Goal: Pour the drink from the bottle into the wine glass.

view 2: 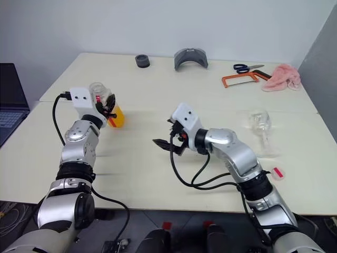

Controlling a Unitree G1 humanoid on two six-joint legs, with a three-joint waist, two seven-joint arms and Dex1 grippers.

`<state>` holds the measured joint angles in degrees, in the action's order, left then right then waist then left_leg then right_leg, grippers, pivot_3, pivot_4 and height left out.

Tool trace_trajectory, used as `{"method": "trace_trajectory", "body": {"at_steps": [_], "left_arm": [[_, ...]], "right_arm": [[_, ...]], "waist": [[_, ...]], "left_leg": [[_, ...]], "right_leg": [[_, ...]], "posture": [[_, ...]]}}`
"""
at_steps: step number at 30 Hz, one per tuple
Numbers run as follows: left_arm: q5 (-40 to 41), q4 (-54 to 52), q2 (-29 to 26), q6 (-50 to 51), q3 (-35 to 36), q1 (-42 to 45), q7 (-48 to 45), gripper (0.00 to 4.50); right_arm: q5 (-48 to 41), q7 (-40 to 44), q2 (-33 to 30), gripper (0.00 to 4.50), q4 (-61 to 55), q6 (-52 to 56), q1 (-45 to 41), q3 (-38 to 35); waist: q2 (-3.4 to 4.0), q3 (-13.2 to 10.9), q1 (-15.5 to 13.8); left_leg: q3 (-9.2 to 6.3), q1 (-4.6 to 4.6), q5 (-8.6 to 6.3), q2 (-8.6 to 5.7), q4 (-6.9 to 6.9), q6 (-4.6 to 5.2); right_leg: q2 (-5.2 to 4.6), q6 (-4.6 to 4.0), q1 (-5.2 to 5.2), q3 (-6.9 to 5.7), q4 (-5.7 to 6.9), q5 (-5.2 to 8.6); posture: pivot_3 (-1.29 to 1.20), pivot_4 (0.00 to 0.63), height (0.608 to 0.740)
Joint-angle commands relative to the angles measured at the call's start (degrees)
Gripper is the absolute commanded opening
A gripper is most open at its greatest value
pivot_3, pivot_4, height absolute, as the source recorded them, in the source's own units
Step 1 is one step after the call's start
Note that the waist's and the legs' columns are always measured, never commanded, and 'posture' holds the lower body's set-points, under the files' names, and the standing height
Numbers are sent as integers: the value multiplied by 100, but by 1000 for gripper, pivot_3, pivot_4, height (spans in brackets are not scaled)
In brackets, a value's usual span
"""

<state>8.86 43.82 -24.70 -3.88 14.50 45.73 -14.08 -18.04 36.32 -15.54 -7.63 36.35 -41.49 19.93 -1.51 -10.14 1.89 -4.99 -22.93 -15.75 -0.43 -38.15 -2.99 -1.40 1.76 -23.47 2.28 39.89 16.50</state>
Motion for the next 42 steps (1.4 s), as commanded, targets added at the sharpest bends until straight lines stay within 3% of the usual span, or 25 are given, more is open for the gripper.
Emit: {"method": "trace_trajectory", "body": {"at_steps": [1, 5, 14, 42], "left_arm": [[-12, 25, -59, -55, 77, 163, 185, 1662], [23, 152, -47, 14, 73, 176, 208, 1662], [104, 246, -31, 33, 98, 207, 26, 4460], [-189, -56, 108, -884, -120, -959, 97, 4460]], "right_arm": [[126, 94, 115, 4500, 21, -177, -130, 33], [206, 106, 268, 4500, 54, -185, -156, 51], [346, 139, 418, 4500, 47, -151, -164, 11], [470, -279, 472, 4500, -487, -21, 718, -163]], "waist": [[-2, 2, 6], [-2, 2, 11], [-2, 2, 16], [-2, 3, 35]], "left_leg": [[0, 0, 0, 0, 0, 0], [3, 4, 0, 0, 2, 0], [5, 4, 0, -1, 1, 0], [6, 5, -8, 3, 4, 15]], "right_leg": [[0, 0, -1, 0, 1, 0], [0, 0, -1, 2, 4, 0], [2, -1, -4, 1, 7, 0], [1, -1, -7, 4, 8, -1]], "posture": [[0, 150, 740], [0, 150, 740], [0, 150, 740], [0, 150, 740]]}}
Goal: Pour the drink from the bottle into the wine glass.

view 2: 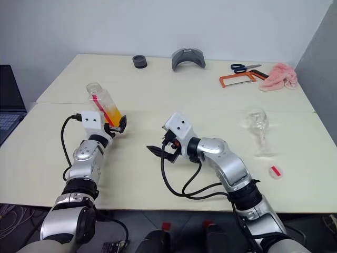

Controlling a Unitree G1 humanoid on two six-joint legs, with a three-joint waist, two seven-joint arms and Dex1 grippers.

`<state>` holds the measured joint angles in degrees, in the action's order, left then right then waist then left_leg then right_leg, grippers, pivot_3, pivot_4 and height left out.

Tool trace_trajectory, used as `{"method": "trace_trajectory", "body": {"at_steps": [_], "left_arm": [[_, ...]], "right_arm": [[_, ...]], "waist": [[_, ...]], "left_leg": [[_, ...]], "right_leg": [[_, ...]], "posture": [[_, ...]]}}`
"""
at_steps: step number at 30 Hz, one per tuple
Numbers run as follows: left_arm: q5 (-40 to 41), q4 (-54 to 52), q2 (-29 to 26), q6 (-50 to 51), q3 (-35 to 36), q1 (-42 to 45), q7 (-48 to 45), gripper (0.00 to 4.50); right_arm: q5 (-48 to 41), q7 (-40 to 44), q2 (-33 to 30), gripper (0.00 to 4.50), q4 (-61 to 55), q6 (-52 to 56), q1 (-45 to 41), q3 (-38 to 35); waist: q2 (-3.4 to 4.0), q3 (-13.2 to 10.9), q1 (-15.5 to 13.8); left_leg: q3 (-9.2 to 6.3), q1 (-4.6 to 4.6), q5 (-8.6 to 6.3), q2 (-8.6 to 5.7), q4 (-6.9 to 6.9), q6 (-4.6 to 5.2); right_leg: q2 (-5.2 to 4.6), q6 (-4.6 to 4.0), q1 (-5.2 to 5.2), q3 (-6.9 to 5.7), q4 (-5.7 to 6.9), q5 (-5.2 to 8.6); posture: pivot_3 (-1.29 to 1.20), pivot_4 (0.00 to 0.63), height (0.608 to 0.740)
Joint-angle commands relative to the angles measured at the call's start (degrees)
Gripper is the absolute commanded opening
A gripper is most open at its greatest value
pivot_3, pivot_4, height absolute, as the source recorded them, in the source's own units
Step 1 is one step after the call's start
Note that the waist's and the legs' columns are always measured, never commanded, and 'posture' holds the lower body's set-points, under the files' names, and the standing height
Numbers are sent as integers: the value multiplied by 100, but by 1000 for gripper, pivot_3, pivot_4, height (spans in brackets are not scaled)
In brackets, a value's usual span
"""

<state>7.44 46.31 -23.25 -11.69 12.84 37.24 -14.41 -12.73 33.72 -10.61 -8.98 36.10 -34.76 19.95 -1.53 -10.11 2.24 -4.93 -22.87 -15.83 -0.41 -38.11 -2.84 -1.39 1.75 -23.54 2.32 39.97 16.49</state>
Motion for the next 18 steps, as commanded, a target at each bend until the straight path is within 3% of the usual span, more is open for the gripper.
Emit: {"method": "trace_trajectory", "body": {"at_steps": [1, 12, 15, 18], "left_arm": [[-38, -387, -38, -94, 64, -209, 163, 4460], [-12, -1914, 90, 420, 30, -1428, 401, 4460], [-11, -2575, 207, 567, -122, -1808, 281, 4460], [46, -3206, 230, 330, -556, -2085, -435, 4460]], "right_arm": [[-71, -12, -45, 4500, -395, 14, 90, -177], [-181, -22, -367, 4500, -898, 167, 567, -435], [-383, -188, -491, 4500, -1386, 442, 787, -849], [-672, -519, -615, 4500, -1915, 906, 918, -1668]], "waist": [[0, 0, 0], [0, 2, 8], [0, 2, -10], [0, 2, -37]], "left_leg": [[0, 0, 0, 0, 0, 0], [-1, 3, -1, 7, 3, 2], [-2, 1, -2, 9, 3, 4], [-1, 1, -3, 8, 3, 5]], "right_leg": [[0, 0, 0, 1, 0, 0], [-2, 0, 2, 2, 0, 0], [-6, 0, 3, 1, -1, 0], [-8, 0, 4, 2, -1, 0]], "posture": [[0, 150, 740], [0, 150, 740], [0, 150, 740], [0, 150, 740]]}}
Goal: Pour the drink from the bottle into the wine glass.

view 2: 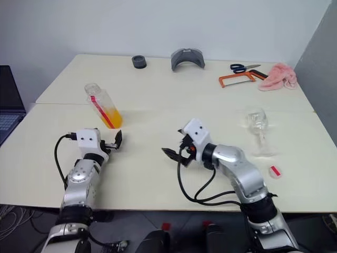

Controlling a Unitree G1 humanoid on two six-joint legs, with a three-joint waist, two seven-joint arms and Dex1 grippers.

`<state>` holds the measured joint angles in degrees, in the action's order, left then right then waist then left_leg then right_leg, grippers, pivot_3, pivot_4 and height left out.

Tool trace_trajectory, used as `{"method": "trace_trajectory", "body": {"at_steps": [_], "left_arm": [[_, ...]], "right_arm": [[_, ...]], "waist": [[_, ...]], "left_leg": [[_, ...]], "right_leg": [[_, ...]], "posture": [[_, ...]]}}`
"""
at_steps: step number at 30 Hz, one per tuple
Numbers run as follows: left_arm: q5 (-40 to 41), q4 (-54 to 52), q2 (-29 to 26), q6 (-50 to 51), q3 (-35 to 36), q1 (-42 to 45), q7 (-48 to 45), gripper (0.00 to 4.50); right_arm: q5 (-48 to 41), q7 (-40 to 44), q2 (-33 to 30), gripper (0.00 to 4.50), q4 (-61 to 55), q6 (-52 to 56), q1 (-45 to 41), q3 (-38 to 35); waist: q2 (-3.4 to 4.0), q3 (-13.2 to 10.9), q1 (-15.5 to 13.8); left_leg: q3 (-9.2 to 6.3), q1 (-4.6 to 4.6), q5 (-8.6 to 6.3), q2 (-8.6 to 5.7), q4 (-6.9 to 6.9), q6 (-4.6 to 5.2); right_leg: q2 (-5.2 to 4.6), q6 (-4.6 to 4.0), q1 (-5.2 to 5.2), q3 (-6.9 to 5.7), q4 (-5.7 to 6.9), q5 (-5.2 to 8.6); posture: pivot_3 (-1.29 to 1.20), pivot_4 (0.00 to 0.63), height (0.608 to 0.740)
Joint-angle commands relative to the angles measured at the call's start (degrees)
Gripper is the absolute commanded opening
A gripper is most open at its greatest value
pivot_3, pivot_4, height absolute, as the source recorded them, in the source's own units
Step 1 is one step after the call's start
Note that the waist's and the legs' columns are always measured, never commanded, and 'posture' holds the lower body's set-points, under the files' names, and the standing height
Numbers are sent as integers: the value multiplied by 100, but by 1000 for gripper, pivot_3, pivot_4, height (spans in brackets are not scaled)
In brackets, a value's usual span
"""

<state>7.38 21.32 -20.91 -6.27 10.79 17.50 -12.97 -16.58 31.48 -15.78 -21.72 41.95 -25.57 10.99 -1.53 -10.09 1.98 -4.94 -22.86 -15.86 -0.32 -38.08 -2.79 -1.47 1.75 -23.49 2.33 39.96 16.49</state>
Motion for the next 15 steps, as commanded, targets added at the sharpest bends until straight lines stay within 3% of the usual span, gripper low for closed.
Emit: {"method": "trace_trajectory", "body": {"at_steps": [1, 4, 9, 15], "left_arm": [[189, -918, 15, -177, -525, -167, -934, 4460], [397, -1303, -62, -26, -1011, -153, -1854, 4460], [650, -1438, -222, 309, -1450, 241, -3002, 4460], [788, -1290, -426, 476, -2077, 989, -4599, 4460]], "right_arm": [[-391, -432, -187, 4500, -776, 533, -9, -1165], [-432, -816, -574, 4500, -821, 1242, -205, -1943], [-410, -1101, -1460, 4500, -98, 2677, -844, -2477], [-166, -520, -2827, 4500, 1779, 2852, -1477, -1914]], "waist": [[0, 0, -19], [0, 0, -51], [3, 0, -12], [11, -2, 14]], "left_leg": [[0, 1, 0, -1, 0, 0], [-2, 4, -1, -5, -2, 2], [22, 12, -2, -11, 1, 4], [48, 17, -3, -12, 6, 6]], "right_leg": [[0, 0, 1, 0, 0, 0], [-2, 0, 18, -5, -7, 0], [14, -1, 20, 1, -7, 1], [29, -3, 20, 8, -7, 2]], "posture": [[0, 150, 740], [0, 150, 740], [0, 150, 740], [0, 150, 740]]}}
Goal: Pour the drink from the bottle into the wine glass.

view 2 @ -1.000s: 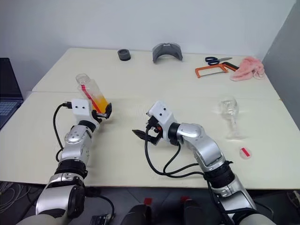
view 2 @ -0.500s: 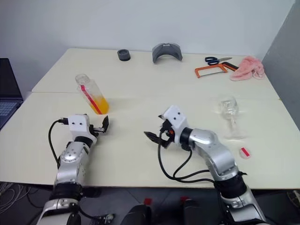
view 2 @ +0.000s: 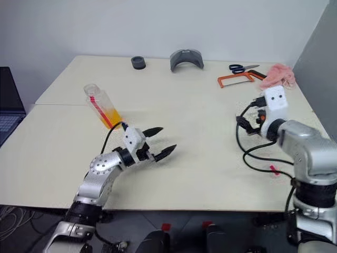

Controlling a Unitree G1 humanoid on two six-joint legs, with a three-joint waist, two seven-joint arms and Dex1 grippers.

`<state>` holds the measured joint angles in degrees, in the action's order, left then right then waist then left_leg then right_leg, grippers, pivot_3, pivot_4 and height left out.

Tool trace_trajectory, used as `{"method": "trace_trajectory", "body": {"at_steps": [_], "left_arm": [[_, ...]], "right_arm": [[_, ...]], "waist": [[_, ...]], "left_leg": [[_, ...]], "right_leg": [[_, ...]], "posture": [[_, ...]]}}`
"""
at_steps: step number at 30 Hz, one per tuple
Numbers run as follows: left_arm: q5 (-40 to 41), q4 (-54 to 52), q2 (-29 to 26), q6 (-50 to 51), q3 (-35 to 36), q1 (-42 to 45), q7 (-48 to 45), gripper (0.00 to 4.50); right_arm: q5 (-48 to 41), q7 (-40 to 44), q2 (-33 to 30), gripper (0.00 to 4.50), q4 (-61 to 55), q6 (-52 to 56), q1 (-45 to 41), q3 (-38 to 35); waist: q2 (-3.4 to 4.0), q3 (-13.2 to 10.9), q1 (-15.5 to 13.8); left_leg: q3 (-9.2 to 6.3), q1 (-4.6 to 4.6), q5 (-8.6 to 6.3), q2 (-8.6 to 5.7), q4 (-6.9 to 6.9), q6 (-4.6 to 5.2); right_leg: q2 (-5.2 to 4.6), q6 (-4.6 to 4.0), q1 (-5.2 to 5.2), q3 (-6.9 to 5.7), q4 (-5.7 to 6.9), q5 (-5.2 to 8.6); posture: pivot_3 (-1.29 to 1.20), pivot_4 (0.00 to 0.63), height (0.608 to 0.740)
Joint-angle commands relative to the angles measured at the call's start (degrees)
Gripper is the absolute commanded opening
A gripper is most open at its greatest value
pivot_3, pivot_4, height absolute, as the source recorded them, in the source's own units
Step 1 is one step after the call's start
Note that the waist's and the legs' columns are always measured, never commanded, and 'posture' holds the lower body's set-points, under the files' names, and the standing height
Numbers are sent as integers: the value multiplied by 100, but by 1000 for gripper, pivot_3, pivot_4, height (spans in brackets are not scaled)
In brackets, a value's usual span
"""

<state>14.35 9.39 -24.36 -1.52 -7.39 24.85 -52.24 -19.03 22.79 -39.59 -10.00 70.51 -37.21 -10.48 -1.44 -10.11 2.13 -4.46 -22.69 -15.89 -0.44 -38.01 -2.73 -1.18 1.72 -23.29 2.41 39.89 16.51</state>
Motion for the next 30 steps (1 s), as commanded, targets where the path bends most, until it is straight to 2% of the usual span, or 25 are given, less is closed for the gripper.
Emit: {"method": "trace_trajectory", "body": {"at_steps": [1, 4, 7, 13, 21, 24, 30], "left_arm": [[87, -85, -87, 10, -349, 336, -861, 4460], [40, 7, -47, -38, -504, 534, -1210, 4460], [-21, 121, 42, -131, -590, 670, -1367, 4460], [-170, 225, 186, -374, -729, 743, -1513, 4460], [-305, 220, 262, -711, -624, 728, -1328, 4460], [-302, 173, 266, -710, -600, 722, -1248, 4500], [-391, 125, 248, -824, -649, 616, -1104, 4500]], "right_arm": [[93, 546, -641, 4500, 850, -31, -393, 443], [160, 1102, -1005, 4500, 1562, -150, -767, 1046], [383, 1636, -1107, 4500, 2597, -312, -1381, 1710], [837, 2526, -762, 4500, 4740, -465, -2584, 2664], [1684, 3440, -428, 4500, 6477, -1163, -3246, 3397], [1945, 3735, -371, 3900, 6831, -1400, -3343, 3532], [2324, 4175, -234, 1757, 7251, -1603, -3517, 3560]], "waist": [[2, 0, 0], [4, 0, 25], [5, -1, 63], [11, -4, 79], [17, -8, 75], [19, -8, 75], [27, -12, 78]], "left_leg": [[3, 0, 0, 1, 0, 0], [6, -1, -1, 2, 3, 2], [6, -1, -1, 4, 2, 2], [2, -5, -1, 6, 0, 2], [-2, -10, 0, 10, -3, 1], [-1, -10, 0, 9, -3, 1], [-1, -9, 0, 8, -3, 0]], "right_leg": [[-1, 0, 0, 3, -1, 0], [-1, 0, 0, 5, -7, 0], [0, 0, 0, 5, -8, 0], [-1, 0, -1, 2, -10, 0], [-16, 1, -3, 1, -12, 0], [-15, 1, -4, 1, -12, 0], [-15, 1, -5, 2, -9, 0]], "posture": [[0, 150, 740], [0, 150, 740], [0, 150, 740], [0, 150, 740], [0, 150, 740], [0, 150, 740], [0, 150, 740]]}}
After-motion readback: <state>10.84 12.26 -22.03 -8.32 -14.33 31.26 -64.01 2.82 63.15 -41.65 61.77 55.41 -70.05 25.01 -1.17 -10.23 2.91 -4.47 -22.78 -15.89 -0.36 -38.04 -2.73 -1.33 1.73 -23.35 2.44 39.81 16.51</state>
